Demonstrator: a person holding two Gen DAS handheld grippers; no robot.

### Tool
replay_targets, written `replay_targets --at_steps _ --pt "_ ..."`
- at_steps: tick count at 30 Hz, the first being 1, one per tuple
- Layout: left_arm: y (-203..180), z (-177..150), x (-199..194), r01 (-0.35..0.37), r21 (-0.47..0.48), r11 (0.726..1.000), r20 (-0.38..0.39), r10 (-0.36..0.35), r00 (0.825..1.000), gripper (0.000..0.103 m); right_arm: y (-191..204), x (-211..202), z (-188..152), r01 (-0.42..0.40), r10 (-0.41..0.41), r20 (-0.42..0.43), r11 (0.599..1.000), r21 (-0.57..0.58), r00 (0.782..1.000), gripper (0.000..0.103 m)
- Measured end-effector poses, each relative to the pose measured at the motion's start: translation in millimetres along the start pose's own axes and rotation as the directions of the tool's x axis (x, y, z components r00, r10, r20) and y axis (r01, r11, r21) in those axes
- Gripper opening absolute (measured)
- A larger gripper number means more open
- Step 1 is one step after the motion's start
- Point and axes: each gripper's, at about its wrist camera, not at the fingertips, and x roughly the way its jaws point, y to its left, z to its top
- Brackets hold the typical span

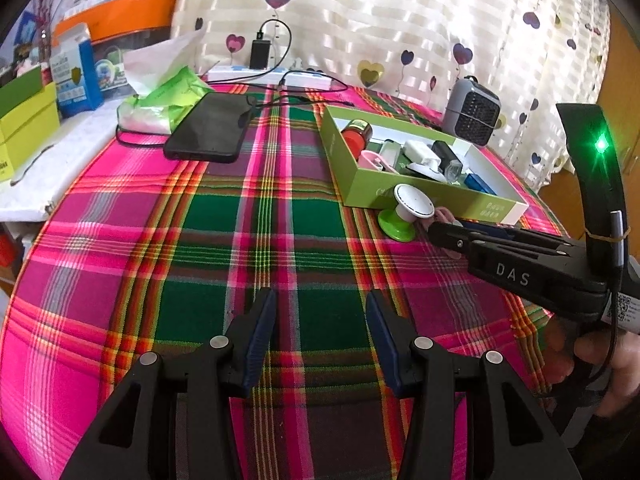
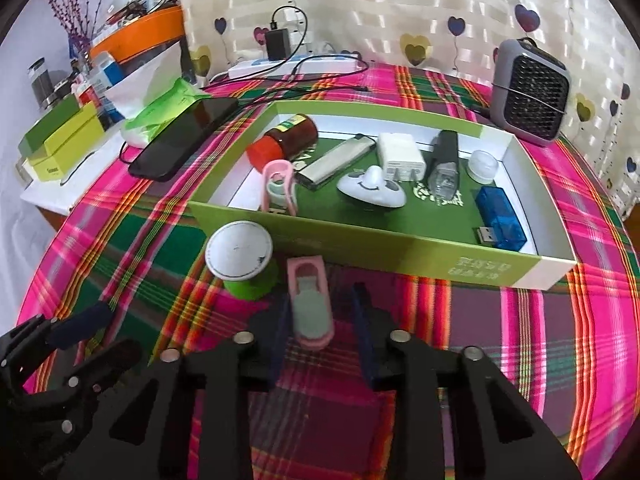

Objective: Organize rigid objects
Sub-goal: 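Grasp the pink clip with the right gripper while the left approaches the white-topped green round object, then grasp the white-topped green round object with the left gripper while the right holds the pink clip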

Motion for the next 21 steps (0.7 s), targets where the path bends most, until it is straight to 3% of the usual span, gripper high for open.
replay_targets --at_steps 8,14,21 --pt "-3 -3 -2 -0.003 0.010 1.000 0.007 0.003 1.000 0.046 -4 -3 -3 -0.003 0.003 0.001 1.000 0.001 1.000 0.020" --pt "-8 3 -1 0.068 -0.022 0.997 -0.027 -0.068 0.997 0.046 -11 -7 -7 -0.020 0.020 0.000 1.000 0.017 1.000 0.019" --pt "-40 14 6 0.111 0.049 0.993 -0.031 -0.109 0.994 0.046 -24 -14 -12 -0.023 0.023 0.002 0.999 0.029 1.000 0.019"
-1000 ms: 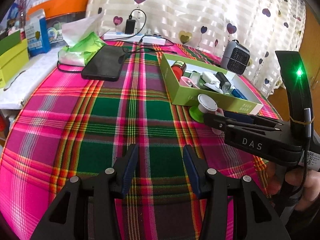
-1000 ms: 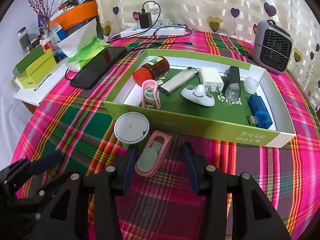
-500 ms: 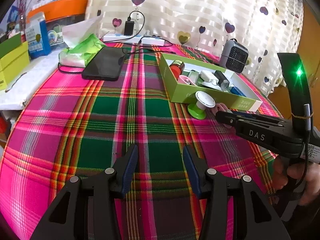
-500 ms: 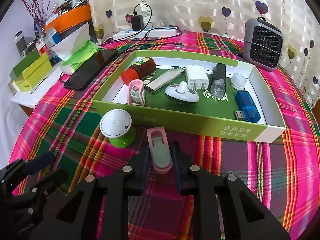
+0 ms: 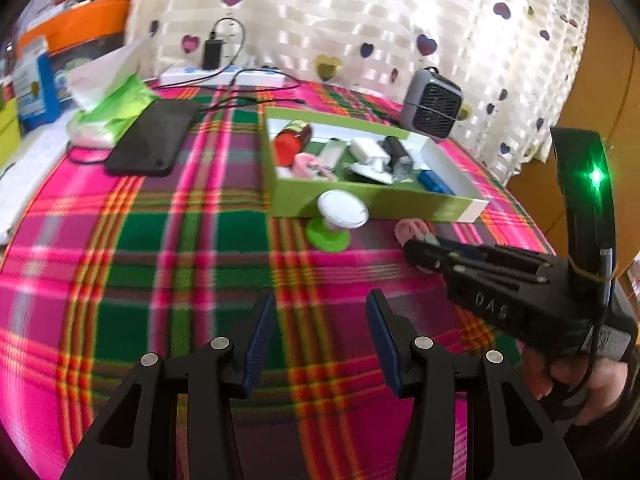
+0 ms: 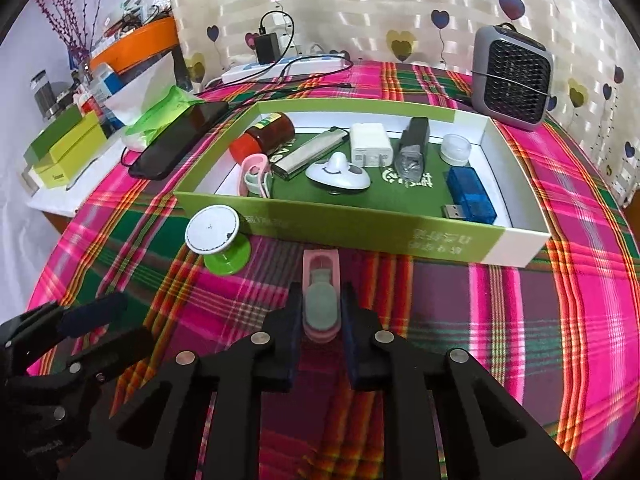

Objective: Organize rigid objects
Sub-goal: 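Grasp the white-topped green round object with the left gripper while the right holds the pink clip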

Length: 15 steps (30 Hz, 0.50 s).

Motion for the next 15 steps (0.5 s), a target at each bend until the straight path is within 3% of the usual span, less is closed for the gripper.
replay_targets --at_steps 15 --pt "-23 33 18 -0.013 0.049 0.999 0.019 0.012 1.000 0.046 -25 -12 -7 0.013 -0.013 0.009 1.000 0.022 1.000 0.019"
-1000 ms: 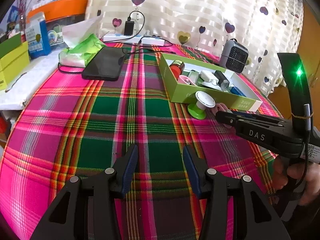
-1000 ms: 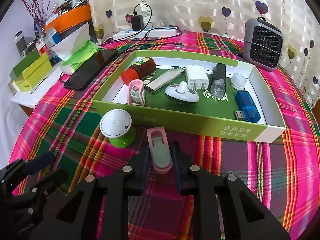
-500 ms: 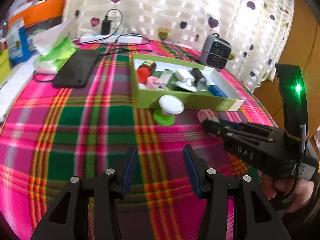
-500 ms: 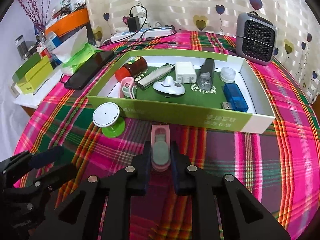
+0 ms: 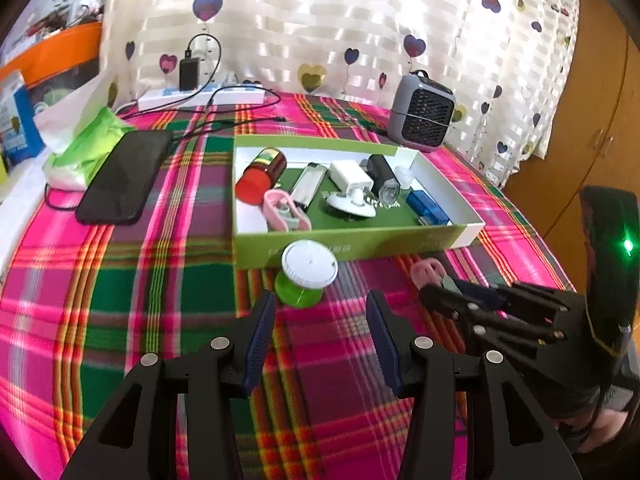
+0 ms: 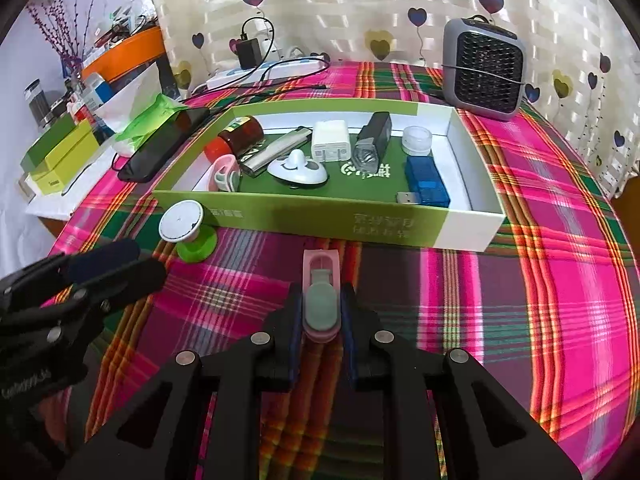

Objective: Organize rigid objects
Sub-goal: 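Grasp the white-topped green round object with the left gripper while the right holds the pink clip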

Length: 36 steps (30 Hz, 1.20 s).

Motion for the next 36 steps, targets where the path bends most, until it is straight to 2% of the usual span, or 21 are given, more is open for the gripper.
replay_targets --at_steps 11,26,31,36 --pt "-10 12 18 -0.063 0.037 0.997 0.001 0.063 0.998 0.046 -13 -4 -1 -0.002 0.002 0.002 1.000 0.010 1.000 0.018" --pt "-9 18 31 -0.087 0.024 0.996 -0.023 0.088 0.996 0.045 -15 1 1 -0.018 0.018 -0.015 1.000 0.007 1.000 0.018" --pt "-9 18 32 -0.080 0.028 0.996 -0.025 0.081 0.996 0.032 -15 1 1 -0.018 0.018 -0.015 1.000 0.006 1.000 0.018" --pt "-10 17 32 -0.072 0.034 0.997 -0.023 0.073 0.997 0.032 -15 2 1 -0.018 0.018 -0.015 1.000 0.006 1.000 0.018"
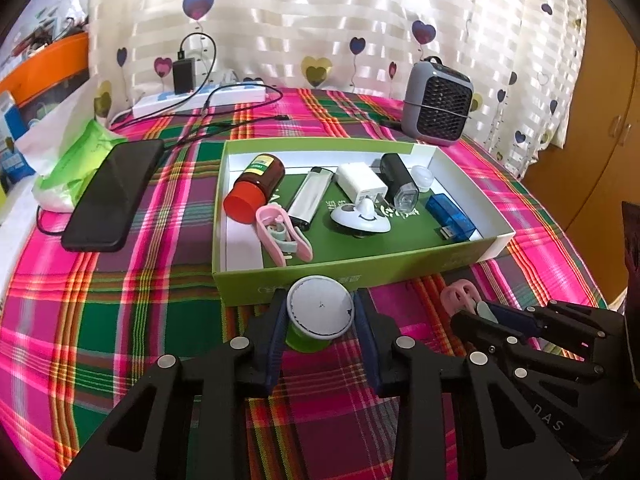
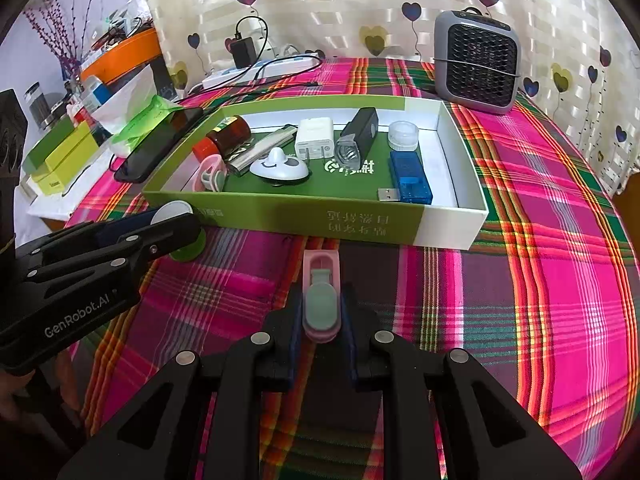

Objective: Organize rigid objects
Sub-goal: 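Grasp the white-topped green round object with the left gripper while the right holds the pink clip, then carry the pink clip and green round object over the green box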

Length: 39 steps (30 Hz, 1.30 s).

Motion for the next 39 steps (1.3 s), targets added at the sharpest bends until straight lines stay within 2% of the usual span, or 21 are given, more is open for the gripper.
replay_targets --at_steps 15,39 --pt "-3 1 -7 0.000 0.012 1.000 0.020 0.000 1.000 0.032 1 0 -1 0.002 -0.002 0.000 1.000 -0.010 1.000 0.018" --pt "-13 9 -43 0.027 0.042 0.999 0.093 -0.031 0.995 0.032 5 -35 12 0.036 -0.034 0.082 0.999 -0.022 0.996 0.018"
